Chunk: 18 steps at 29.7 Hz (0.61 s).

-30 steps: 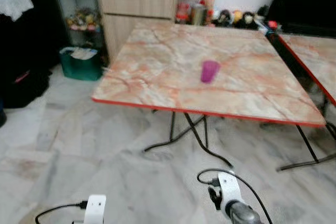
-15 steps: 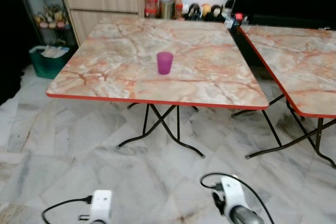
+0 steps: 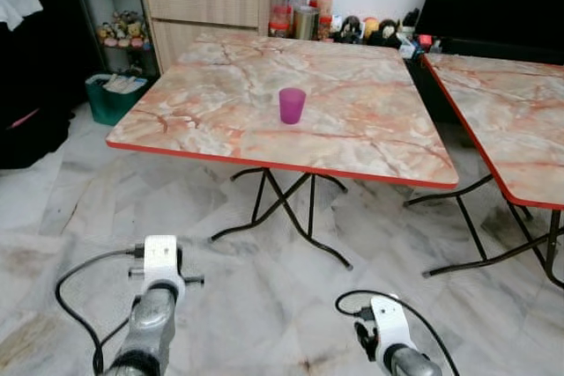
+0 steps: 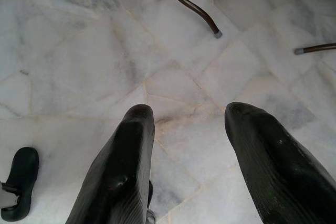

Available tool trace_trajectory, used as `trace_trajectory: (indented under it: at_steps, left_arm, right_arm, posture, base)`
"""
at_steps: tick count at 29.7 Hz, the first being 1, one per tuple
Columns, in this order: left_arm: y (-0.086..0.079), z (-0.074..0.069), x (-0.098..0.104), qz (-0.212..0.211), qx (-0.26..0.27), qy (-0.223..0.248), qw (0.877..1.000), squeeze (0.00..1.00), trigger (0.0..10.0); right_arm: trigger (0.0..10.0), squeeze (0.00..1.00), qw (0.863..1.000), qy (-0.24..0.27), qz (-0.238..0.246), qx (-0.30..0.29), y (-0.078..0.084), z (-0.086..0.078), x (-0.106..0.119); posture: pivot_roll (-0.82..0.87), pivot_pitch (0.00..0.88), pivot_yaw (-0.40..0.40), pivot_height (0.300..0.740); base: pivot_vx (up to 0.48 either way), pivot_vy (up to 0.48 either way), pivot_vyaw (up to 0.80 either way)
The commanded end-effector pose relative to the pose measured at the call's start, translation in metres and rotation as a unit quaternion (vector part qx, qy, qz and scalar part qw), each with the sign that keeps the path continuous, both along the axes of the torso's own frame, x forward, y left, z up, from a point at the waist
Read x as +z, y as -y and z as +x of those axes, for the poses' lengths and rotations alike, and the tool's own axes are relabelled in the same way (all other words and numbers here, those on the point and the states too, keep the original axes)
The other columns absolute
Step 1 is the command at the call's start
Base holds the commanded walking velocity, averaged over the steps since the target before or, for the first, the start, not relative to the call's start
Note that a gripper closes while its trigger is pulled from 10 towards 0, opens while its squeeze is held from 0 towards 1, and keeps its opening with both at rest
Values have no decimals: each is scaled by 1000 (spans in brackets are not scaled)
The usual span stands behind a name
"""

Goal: Setting the table

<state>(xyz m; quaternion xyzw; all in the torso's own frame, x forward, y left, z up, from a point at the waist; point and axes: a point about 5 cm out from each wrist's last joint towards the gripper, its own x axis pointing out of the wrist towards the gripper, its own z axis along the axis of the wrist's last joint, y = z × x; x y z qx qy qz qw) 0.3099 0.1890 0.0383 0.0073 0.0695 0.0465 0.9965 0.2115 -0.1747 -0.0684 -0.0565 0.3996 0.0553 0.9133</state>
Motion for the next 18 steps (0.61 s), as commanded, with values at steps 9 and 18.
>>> trace_trajectory:
  at_steps: [9,18]
  left_arm:
    - [25,30,51,-9,-33,115,993,0,10000]
    - [24,42,78,-17,-30,159,987,0,10000]
  right_arm:
    - [10000,0,1000,5,-2,-8,0,3,2]
    - [10000,0,1000,5,-4,-8,1,3,2]
  posture:
    - [23,0,-69,719]
    - [23,0,-67,719]
  base:
    - [115,0,0]
    - [281,0,-60]
